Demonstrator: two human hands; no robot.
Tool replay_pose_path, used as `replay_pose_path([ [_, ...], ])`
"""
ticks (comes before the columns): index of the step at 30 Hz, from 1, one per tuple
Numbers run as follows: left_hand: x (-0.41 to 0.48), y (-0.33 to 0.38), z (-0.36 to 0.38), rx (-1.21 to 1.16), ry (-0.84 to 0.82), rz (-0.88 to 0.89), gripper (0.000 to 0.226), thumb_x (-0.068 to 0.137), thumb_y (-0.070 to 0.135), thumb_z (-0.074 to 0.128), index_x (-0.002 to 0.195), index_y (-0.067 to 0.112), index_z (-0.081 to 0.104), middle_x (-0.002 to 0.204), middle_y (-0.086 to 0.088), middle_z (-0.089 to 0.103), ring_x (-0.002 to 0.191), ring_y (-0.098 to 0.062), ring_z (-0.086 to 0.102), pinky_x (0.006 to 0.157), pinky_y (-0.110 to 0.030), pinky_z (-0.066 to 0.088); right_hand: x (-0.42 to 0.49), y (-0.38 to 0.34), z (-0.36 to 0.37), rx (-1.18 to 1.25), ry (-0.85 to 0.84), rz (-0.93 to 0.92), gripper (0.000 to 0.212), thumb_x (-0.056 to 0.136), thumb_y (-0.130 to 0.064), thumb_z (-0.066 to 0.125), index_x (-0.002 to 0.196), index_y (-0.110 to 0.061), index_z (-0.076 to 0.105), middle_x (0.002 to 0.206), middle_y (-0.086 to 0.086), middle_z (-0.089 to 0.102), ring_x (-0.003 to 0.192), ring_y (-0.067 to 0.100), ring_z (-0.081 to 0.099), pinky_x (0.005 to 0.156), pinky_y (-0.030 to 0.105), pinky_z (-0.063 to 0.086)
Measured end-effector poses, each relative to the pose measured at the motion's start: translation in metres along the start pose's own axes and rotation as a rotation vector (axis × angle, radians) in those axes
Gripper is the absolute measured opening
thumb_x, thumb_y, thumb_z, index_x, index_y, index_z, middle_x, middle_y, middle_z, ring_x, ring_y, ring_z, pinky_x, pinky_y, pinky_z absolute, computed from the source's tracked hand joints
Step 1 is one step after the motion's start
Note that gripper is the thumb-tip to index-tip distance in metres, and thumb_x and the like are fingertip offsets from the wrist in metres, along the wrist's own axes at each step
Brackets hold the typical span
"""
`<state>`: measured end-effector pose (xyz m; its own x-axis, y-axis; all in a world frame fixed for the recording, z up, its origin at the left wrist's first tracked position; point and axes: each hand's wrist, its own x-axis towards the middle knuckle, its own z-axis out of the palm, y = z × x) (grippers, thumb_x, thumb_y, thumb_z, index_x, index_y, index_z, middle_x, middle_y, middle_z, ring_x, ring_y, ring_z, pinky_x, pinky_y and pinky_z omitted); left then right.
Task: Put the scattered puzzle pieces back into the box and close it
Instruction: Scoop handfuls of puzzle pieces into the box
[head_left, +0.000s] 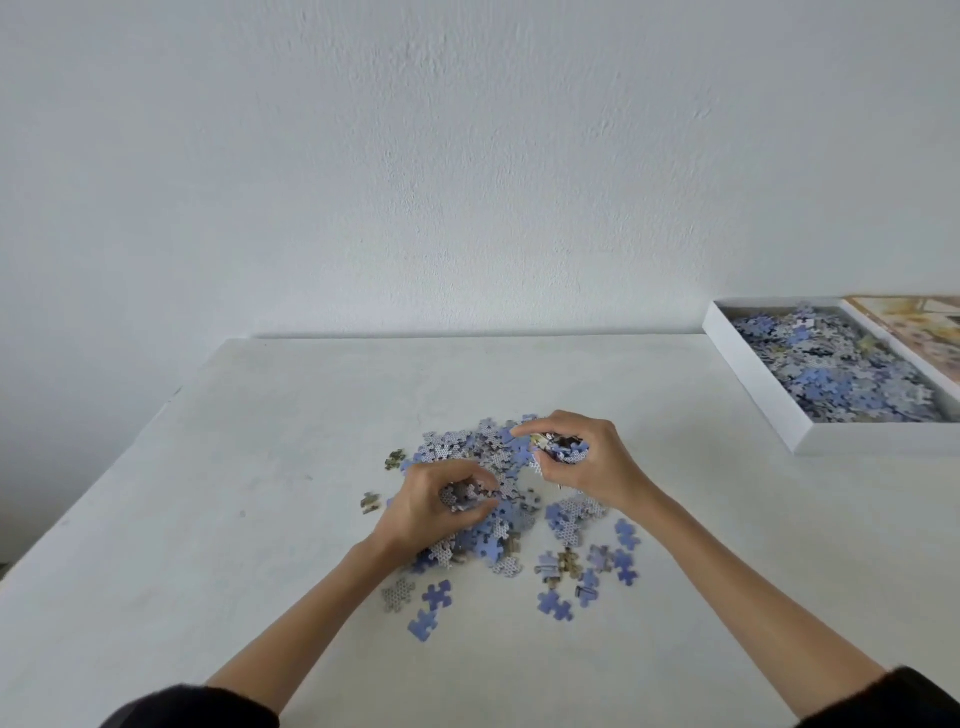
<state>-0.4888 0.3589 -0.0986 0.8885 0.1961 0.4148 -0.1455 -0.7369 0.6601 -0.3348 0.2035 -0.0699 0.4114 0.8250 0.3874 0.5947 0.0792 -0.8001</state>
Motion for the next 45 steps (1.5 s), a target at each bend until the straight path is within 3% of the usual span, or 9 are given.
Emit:
replay_pose_path([
  [4,0.015,0.008,0.004,-0.025,-0.044,0.033,0.011,0.080,0.023,0.071,0.086,0.014,0.073,0.084,0.010,0.069,0.078,0.001,0.065,0.074,-0.013,0.050,0.005,-0.001,-0.021,0.000,-0.008,-0.022,0.032,0.080,0.001,0.063,0.103,-0.021,0.069,0.099,-0.007,0.068,0.094,0.008,0.063,0.084,0.018,0.045],
  [11,0.059,0.041,0.009,-0.025,0.011,0.129,0.010,0.079,0.024,0.071,0.084,0.017,0.073,0.077,0.013,0.066,0.063,0.002,0.059,0.061,-0.008,0.042,0.013,-0.005,-0.065,-0.003,0.008,-0.056,0.029,0.080,0.001,0.061,0.103,-0.015,0.069,0.089,-0.009,0.064,0.075,0.007,0.059,0.071,0.016,0.045],
  [19,0.132,0.085,0.054,-0.016,0.018,0.212,0.009,0.079,0.017,0.073,0.087,0.013,0.073,0.070,0.016,0.059,0.053,-0.001,0.050,0.058,-0.010,0.037,0.014,0.011,-0.149,-0.028,0.072,-0.040,0.030,0.081,0.001,0.063,0.101,-0.020,0.069,0.098,0.003,0.067,0.088,0.017,0.063,0.076,0.026,0.051],
  [24,0.177,0.109,0.102,-0.059,0.006,0.241,0.007,0.079,0.013,0.073,0.086,0.011,0.073,0.066,0.014,0.057,0.054,0.000,0.050,0.059,-0.008,0.035,0.011,0.037,-0.214,-0.061,0.128,-0.013,0.030,0.081,0.002,0.064,0.101,-0.020,0.068,0.102,-0.008,0.066,0.097,0.005,0.061,0.084,0.014,0.045],
  [28,0.211,0.120,0.143,-0.089,-0.020,0.240,0.008,0.078,0.014,0.074,0.086,0.013,0.074,0.065,0.006,0.058,0.054,-0.004,0.050,0.057,-0.014,0.039,0.008,0.064,-0.266,-0.094,0.182,0.015,0.029,0.081,0.000,0.064,0.101,-0.022,0.068,0.104,0.000,0.068,0.100,0.018,0.061,0.085,0.016,0.047],
  [32,0.248,0.136,0.182,-0.120,-0.041,0.254,0.007,0.078,0.011,0.074,0.085,0.010,0.074,0.070,0.022,0.058,0.059,0.004,0.054,0.060,-0.008,0.037,0.007,0.087,-0.313,-0.165,0.202,0.012,0.026,0.081,0.001,0.063,0.102,-0.015,0.068,0.105,-0.006,0.068,0.102,0.002,0.060,0.091,0.012,0.041],
  [39,0.307,0.154,0.249,-0.121,-0.119,0.259,0.010,0.080,0.016,0.072,0.087,0.010,0.075,0.072,0.008,0.065,0.063,0.004,0.055,0.064,-0.008,0.039,0.013,0.141,-0.357,-0.267,0.177,0.092,0.026,0.081,-0.005,0.065,0.100,-0.021,0.069,0.104,-0.009,0.066,0.100,-0.004,0.057,0.090,0.007,0.038],
  [43,0.330,0.145,0.286,-0.001,-0.201,0.242,0.013,0.083,0.025,0.068,0.089,0.015,0.073,0.093,0.001,0.069,0.083,-0.012,0.062,0.076,-0.035,0.051,0.011,0.184,-0.367,-0.442,0.089,0.172,0.025,0.082,-0.015,0.065,0.103,-0.030,0.066,0.102,-0.009,0.065,0.098,0.008,0.055,0.092,0.031,0.044],
  [45,0.337,0.138,0.296,0.049,-0.226,0.247,0.015,0.081,0.028,0.069,0.090,0.016,0.073,0.101,0.004,0.064,0.095,-0.011,0.057,0.084,-0.034,0.049,0.007,0.200,-0.372,-0.482,0.052,0.197,0.024,0.085,-0.021,0.062,0.106,-0.032,0.064,0.096,-0.010,0.059,0.096,0.012,0.048,0.090,0.035,0.040],
])
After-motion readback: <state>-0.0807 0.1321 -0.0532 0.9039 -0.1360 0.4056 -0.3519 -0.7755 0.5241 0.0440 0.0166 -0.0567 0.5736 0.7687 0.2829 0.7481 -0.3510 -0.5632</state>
